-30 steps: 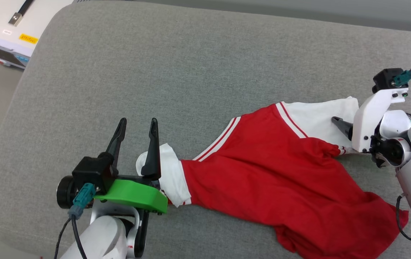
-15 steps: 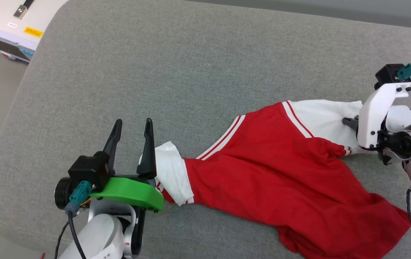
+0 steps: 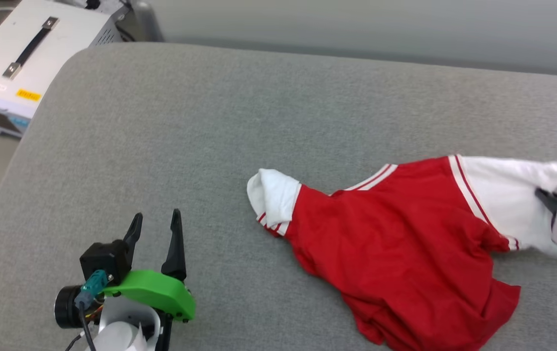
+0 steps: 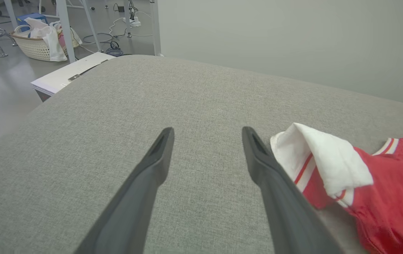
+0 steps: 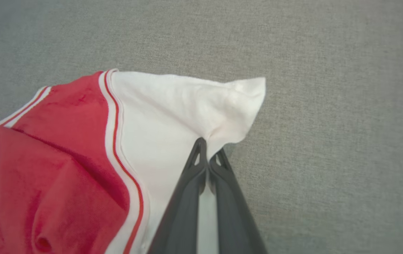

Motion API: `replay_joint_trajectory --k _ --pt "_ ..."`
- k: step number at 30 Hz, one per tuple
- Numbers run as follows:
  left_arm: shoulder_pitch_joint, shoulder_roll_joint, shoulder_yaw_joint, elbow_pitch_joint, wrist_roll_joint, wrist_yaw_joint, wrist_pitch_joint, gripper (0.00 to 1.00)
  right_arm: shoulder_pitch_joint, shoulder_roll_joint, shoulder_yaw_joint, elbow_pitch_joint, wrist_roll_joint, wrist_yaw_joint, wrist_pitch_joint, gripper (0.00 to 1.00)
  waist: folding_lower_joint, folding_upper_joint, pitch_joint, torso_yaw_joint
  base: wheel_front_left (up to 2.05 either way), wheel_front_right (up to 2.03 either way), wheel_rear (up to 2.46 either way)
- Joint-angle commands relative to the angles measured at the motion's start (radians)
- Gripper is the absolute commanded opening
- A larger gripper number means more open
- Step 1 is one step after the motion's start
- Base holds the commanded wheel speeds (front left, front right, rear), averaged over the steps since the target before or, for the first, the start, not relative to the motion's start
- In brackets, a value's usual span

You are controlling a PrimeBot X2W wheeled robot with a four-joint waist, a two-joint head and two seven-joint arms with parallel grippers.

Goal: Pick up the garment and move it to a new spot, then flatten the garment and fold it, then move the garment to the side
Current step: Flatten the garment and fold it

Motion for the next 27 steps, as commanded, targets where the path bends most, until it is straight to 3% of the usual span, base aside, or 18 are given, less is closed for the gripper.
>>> replay_joint_trajectory --k 1,7,15,21,27 --pt "0.015 0.014 0.006 0.008 -0.016 -0.006 0.010 1.00 0.057 -0.004 -0.026 -0.021 -0.016 -0.001 -0.008 0.00 0.0000 -0.0001 -0.047 -0.047 0.00 0.00 0.00" --pt "-0.008 0.056 0.008 0.016 -0.059 -0.049 0.092 1.00 0.272 0.058 -0.163 -0.150 -0.070 -0.001 -0.002 0.00 0.0000 -0.0001 -0.066 -0.088 0.00 0.00 0.00" --pt "-0.240 0.082 -0.068 0.067 -0.095 -0.184 0.331 1.00 0.385 0.188 -0.282 -0.329 -0.168 -0.001 0.084 0.00 0.0000 -0.0001 -0.017 -0.144 0.00 0.00 0.00" --pt "-0.459 0.042 -0.132 0.189 -0.113 -0.289 0.492 1.00 0.381 0.245 -0.315 -0.421 -0.214 -0.001 0.131 0.00 0.0000 -0.0001 0.053 -0.174 0.00 0.00 0.00" --pt "-0.636 -0.057 -0.192 0.376 -0.126 -0.363 0.599 1.00 0.366 0.276 -0.321 -0.467 -0.232 -0.001 0.158 0.00 0.0000 -0.0001 0.111 -0.189 0.00 0.00 0.00"
